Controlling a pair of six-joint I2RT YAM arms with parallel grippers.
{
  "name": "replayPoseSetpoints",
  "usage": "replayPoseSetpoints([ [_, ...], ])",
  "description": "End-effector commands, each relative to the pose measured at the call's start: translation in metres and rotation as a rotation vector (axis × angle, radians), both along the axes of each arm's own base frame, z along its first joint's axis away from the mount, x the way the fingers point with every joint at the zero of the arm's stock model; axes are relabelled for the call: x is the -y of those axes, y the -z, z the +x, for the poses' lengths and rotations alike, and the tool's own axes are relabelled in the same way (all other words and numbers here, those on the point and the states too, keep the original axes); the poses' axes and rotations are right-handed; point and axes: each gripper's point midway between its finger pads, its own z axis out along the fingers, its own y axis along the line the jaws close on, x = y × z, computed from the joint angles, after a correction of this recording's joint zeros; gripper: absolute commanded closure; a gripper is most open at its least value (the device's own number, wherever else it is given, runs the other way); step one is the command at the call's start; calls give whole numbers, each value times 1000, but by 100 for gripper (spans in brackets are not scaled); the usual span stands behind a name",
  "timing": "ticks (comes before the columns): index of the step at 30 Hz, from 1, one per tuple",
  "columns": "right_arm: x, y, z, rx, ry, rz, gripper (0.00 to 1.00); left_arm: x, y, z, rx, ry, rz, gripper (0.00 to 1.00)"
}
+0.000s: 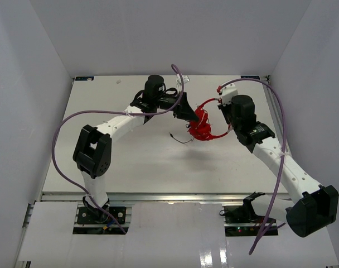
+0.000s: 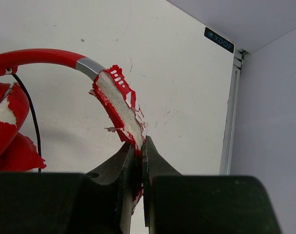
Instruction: Wrap the headphones
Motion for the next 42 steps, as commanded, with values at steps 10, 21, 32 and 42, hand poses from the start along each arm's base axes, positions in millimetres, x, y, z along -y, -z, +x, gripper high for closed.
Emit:
replayPoseSetpoints([
  [10,-36,-35,30,63,50,334,92,61,-41,5,-144,-126,-33,91],
  [21,-29,-78,40,15,47,581,92,37,-28,-12,157,-290,98,49],
  [32,-25,-109,42,-32,-30,695,92,17,9,-90,476,-228,73,9],
  [42,-33,-118,20,-109,-115,758,92,-39,92,-65,826,-533,69,2],
])
